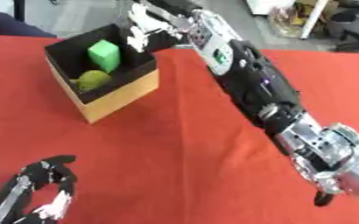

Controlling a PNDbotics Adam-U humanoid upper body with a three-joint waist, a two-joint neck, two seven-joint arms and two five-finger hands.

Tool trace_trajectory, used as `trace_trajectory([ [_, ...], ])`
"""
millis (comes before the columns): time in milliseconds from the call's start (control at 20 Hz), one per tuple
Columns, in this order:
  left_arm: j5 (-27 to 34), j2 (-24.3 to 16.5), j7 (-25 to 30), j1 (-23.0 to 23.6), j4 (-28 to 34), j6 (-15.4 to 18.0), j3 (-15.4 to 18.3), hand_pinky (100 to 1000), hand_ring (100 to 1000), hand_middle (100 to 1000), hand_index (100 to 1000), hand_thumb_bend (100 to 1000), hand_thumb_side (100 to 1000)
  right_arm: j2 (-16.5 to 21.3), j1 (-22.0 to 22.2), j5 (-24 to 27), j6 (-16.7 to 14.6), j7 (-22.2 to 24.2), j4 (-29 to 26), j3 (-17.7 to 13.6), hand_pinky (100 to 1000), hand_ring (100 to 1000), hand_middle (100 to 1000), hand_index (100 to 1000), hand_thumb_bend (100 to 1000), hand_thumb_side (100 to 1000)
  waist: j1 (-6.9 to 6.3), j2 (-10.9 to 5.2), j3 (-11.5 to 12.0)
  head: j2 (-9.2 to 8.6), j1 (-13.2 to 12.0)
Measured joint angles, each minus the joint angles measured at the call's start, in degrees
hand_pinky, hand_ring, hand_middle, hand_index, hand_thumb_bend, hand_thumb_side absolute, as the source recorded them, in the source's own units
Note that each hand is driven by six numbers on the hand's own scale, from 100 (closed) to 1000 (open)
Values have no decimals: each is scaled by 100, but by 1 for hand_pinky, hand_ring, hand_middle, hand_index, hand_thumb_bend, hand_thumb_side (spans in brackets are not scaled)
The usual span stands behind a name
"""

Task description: Pick up objects on the table and place them in the box.

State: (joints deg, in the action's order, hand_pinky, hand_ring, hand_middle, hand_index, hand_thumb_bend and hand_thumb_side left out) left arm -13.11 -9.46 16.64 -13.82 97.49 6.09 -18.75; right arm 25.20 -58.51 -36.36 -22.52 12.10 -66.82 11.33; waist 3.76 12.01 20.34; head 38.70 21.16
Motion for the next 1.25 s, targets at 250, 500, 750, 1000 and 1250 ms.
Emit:
trace_trajectory([
  [250, -12, -8, -94, 84, -1, -16, 100, 618, 614, 530, 819, 100, 479, 371, 455, 1180, 113, 372, -1065, -1, 782, 816, 917, 973, 100, 309, -19, -4, -260, 2, -199],
  [500, -33, -56, -237, 206, -32, -41, 241, 617, 614, 530, 820, 100, 495, 860, 1576, 2496, 187, 638, -2438, -281, 710, 724, 852, 953, 100, 341, -72, -56, -660, 13, -470],
  [750, -47, -59, -364, 225, -32, -57, 349, 617, 616, 532, 822, 100, 550, 1088, 2639, 3184, 329, 668, -3469, -657, 600, 594, 711, 772, 100, 413, -93, -97, -909, 103, -645],
  [1000, -46, -58, -504, 214, 48, -78, 456, 620, 645, 561, 829, 100, 580, 1064, 3519, 3335, 421, 361, -3999, -941, 452, 420, 501, 608, 100, 416, -120, -144, -1067, 159, -772],
  [1250, -46, -56, -598, 144, 173, -121, 480, 632, 687, 602, 835, 100, 651, 846, 4134, 3321, 540, 246, -4198, -1063, 335, 282, 354, 493, 100, 421, -123, -187, -1177, 213, -876],
])
